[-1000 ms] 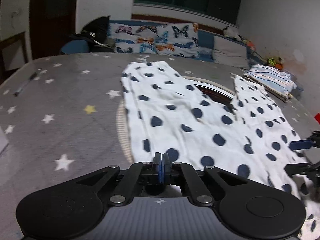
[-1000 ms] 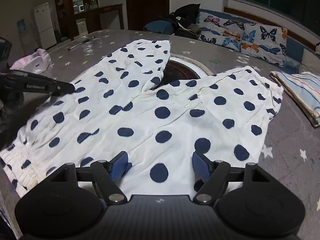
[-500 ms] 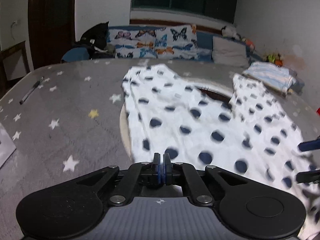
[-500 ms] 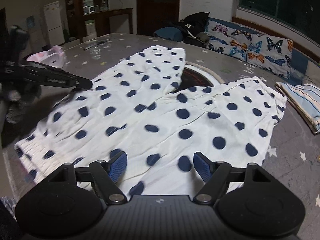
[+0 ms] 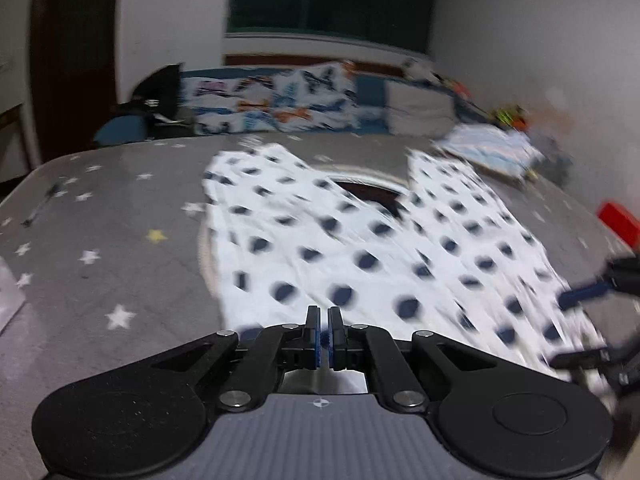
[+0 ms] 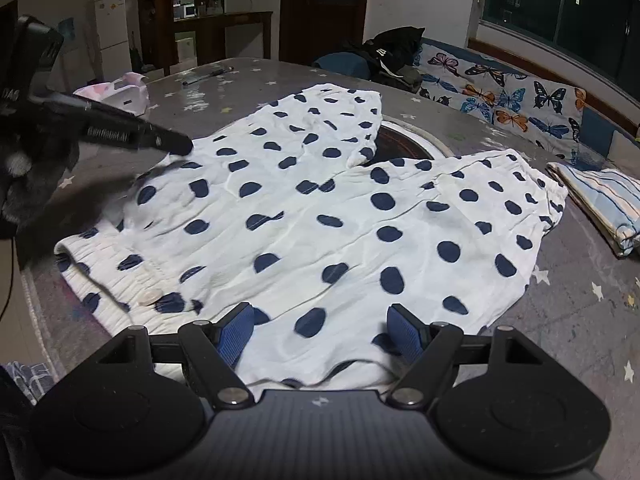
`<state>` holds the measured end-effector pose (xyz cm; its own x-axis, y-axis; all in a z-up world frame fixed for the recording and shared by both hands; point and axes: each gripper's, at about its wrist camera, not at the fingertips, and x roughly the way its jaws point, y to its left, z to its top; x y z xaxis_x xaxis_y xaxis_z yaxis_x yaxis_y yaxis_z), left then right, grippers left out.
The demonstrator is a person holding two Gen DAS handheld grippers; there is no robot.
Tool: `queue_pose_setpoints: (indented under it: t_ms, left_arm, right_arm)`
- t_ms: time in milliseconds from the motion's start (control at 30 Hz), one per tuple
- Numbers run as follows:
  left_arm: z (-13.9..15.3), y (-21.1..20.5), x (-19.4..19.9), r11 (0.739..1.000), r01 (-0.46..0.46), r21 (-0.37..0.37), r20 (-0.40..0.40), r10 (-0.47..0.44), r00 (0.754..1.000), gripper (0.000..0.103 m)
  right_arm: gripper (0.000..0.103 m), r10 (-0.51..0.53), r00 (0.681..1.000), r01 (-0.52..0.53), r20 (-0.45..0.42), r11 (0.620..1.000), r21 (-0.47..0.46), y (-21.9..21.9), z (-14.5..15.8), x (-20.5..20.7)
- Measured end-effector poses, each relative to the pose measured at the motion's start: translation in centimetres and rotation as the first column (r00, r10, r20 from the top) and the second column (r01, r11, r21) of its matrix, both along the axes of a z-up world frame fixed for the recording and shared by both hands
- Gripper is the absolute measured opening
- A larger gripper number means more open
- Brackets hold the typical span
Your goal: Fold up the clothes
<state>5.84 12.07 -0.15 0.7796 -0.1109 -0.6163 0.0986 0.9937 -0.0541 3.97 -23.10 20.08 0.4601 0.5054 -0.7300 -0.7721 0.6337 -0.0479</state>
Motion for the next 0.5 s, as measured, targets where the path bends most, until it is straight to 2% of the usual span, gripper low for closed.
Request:
queue_pose_setpoints:
  t_ms: [67,200,500]
  left_arm:
    - [-0.9,-0.6,-0.4,0.999,0.015,0.043,-0.017,-0.014,1.0,0.005]
    - [-1.8,-0.4,-1.2,0.996,0.022,0.083,-0.011,-0.021,1.0,0.005]
    - [-1.3,0.4,-1.9,0.995,0.017,0.098,-0.014,-0.016,1.0,0.005]
  right_arm:
    - [0.075,-0.001,1.0,0.001,-0.003,1.0,-0.004,-0.1,-0.2,-0.4]
    - [0.075,-0.015,1.0,0.015,-0.004,1.0,0.004,-0.9,-0.2,-1.2]
    - [0.076,-0.038,0.999,0.038,-0.014,0.999,0.027,-1.9,-0.7,-2.3]
